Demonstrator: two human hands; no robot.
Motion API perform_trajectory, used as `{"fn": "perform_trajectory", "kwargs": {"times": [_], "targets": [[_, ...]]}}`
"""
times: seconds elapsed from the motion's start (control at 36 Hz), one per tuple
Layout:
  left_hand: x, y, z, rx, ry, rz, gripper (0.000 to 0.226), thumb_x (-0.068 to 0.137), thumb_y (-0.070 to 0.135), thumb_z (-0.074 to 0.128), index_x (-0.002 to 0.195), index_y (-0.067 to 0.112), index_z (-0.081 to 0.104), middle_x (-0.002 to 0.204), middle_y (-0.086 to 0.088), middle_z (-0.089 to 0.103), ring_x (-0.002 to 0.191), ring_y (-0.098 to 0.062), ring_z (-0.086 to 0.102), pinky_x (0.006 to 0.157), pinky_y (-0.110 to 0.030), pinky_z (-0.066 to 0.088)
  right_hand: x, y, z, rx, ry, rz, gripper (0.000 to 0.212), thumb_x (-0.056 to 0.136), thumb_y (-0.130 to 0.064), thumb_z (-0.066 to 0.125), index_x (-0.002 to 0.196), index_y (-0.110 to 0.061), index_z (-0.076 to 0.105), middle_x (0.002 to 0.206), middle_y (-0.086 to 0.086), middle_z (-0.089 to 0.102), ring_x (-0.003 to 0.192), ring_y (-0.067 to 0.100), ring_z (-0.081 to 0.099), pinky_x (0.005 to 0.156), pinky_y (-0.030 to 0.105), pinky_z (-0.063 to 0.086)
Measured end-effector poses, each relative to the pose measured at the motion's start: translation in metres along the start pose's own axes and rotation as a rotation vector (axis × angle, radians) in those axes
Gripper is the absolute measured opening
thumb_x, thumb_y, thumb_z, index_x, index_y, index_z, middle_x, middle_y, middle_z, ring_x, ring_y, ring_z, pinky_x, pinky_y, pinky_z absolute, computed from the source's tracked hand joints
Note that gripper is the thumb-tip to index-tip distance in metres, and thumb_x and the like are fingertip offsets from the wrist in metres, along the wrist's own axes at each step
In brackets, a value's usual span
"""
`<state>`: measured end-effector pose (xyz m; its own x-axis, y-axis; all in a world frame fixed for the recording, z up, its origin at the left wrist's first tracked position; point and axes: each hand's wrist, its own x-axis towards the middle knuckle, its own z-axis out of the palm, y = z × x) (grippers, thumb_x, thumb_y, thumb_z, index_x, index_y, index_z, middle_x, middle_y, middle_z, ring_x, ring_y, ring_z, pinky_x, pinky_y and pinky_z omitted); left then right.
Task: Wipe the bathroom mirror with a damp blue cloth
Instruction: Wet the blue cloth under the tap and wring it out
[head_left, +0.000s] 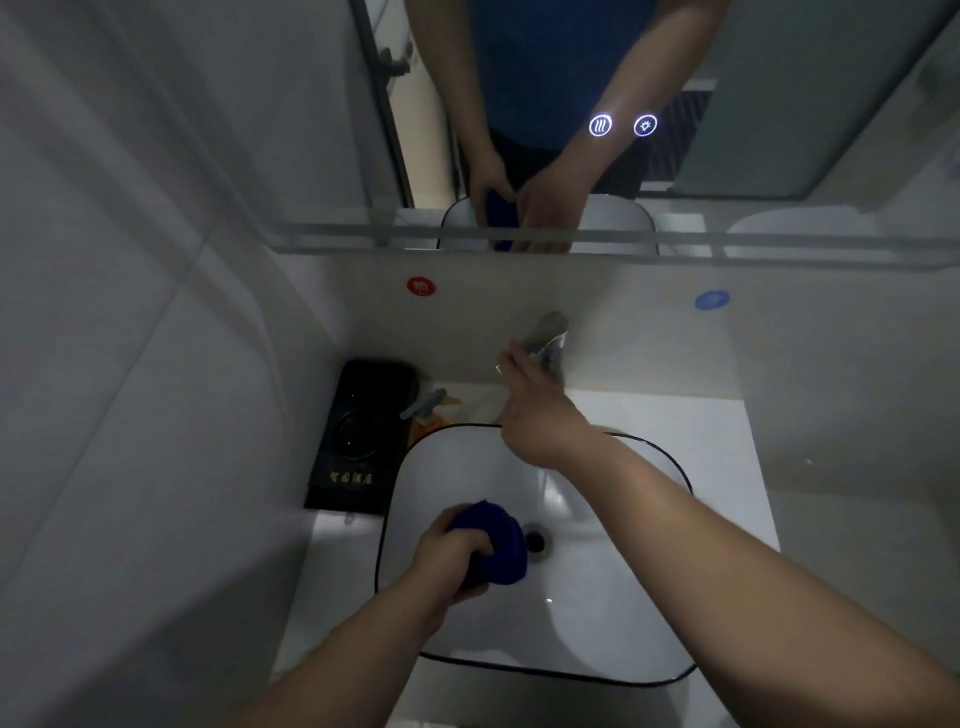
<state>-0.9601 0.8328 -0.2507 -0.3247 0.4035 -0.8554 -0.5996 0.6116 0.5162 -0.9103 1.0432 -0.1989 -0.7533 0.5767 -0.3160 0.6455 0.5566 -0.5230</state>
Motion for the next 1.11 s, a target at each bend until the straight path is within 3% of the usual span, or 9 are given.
{"fn": "perform_trajectory", "kwargs": {"times": [0.14, 0.31, 0.42, 0.56, 0.69, 0.81, 0.89, 1.0, 1.11], "targets": [[-0.018, -0.002, -0.001, -0.186, -0.08, -0.016, 0.062, 0.077, -0.005, 0.062, 0.13, 0.028, 0.065, 0.134, -0.016, 0.059, 0.121, -0.044, 0.058, 0.076, -0.043, 0.061, -0.02, -0.001, -0.012, 0.267, 0.258, -0.04, 0.061, 0.087, -0.002, 0.053, 0.146, -0.015, 0.055, 0.155, 0.005, 0.048, 0.141, 0.032, 0.05, 0.108, 0.043, 0.048], [-0.035, 0.009, 0.006, -0.466, -0.184, -0.033, 0.065, 0.071, -0.002, 0.059, 0.131, 0.021, 0.069, 0.138, -0.026, 0.055, 0.11, -0.046, 0.061, 0.064, -0.038, 0.059, -0.104, 0.018, 0.022, 0.61, 0.573, 0.156, 0.038, 0.089, -0.003, 0.052, 0.078, -0.031, 0.074, 0.083, -0.013, 0.072, 0.085, 0.002, 0.066, 0.072, 0.01, 0.046], [-0.05, 0.02, 0.019, -0.591, -0.312, -0.047, 0.061, 0.072, 0.0, 0.057, 0.131, 0.01, 0.064, 0.135, -0.029, 0.055, 0.092, -0.044, 0.067, 0.063, -0.039, 0.059, -0.137, 0.041, 0.058, 1.056, 0.445, 0.64, 0.012, 0.103, -0.031, 0.06, 0.099, -0.034, 0.072, 0.102, -0.007, 0.076, 0.105, 0.021, 0.072, 0.082, 0.032, 0.054], [-0.062, 0.022, 0.041, -0.509, -0.439, -0.055, 0.072, 0.064, 0.005, 0.065, 0.136, 0.005, 0.062, 0.134, -0.03, 0.06, 0.104, -0.046, 0.065, 0.078, -0.044, 0.06, -0.144, 0.052, 0.058, 1.983, -0.059, 0.687, 0.07, 0.093, -0.07, 0.067, 0.135, -0.015, 0.072, 0.138, 0.021, 0.07, 0.127, 0.042, 0.068, 0.114, 0.057, 0.05], [-0.063, 0.018, 0.053, -0.265, -0.408, -0.056, 0.064, 0.075, 0.009, 0.075, 0.138, 0.012, 0.066, 0.142, -0.027, 0.061, 0.122, -0.049, 0.062, 0.095, -0.049, 0.056, -0.127, 0.049, 0.047, 1.944, 0.177, 0.728, 0.051, 0.094, -0.028, 0.074, 0.137, -0.002, 0.064, 0.122, 0.025, 0.075, 0.112, 0.04, 0.071, 0.109, 0.054, 0.053], [-0.063, 0.019, 0.054, -0.048, -0.445, -0.017, 0.056, 0.095, 0.051, 0.073, 0.14, 0.018, 0.066, 0.132, -0.015, 0.073, 0.125, -0.042, 0.067, 0.109, -0.048, 0.055, -0.121, 0.055, 0.049, 1.891, 0.141, 0.769, 0.04, 0.098, -0.018, 0.061, 0.134, -0.001, 0.062, 0.114, 0.021, 0.075, 0.103, 0.036, 0.072, 0.102, 0.05, 0.056], [-0.058, 0.02, 0.054, 0.285, -0.347, 0.065, 0.075, 0.086, 0.062, 0.078, 0.141, 0.017, 0.055, 0.125, -0.011, 0.075, 0.111, -0.034, 0.075, 0.1, -0.05, 0.061, -0.122, 0.063, 0.058, 1.728, 0.14, 0.765, 0.043, 0.095, -0.017, 0.06, 0.133, 0.002, 0.066, 0.101, 0.021, 0.075, 0.091, 0.036, 0.072, 0.085, 0.046, 0.06], [-0.052, 0.021, 0.048, 0.458, -0.335, 0.041, 0.082, 0.079, 0.057, 0.088, 0.141, 0.029, 0.042, 0.132, -0.006, 0.066, 0.11, -0.03, 0.074, 0.093, -0.047, 0.065, -0.122, 0.065, 0.055, 1.654, 0.135, 0.722, 0.041, 0.097, -0.011, 0.056, 0.128, -0.033, 0.071, 0.115, 0.016, 0.076, 0.083, 0.029, 0.074, 0.069, 0.038, 0.062], [-0.048, 0.023, 0.052, 0.542, -0.515, -0.014, 0.065, 0.076, 0.062, 0.088, 0.127, 0.034, 0.06, 0.111, 0.009, 0.081, 0.101, -0.014, 0.079, 0.084, -0.033, 0.064, -0.118, 0.057, 0.051, 1.481, -0.024, 0.642, 0.028, 0.084, -0.013, 0.06, 0.102, -0.017, 0.082, 0.11, 0.016, 0.078, 0.083, 0.027, 0.073, 0.071, 0.035, 0.061]]}}
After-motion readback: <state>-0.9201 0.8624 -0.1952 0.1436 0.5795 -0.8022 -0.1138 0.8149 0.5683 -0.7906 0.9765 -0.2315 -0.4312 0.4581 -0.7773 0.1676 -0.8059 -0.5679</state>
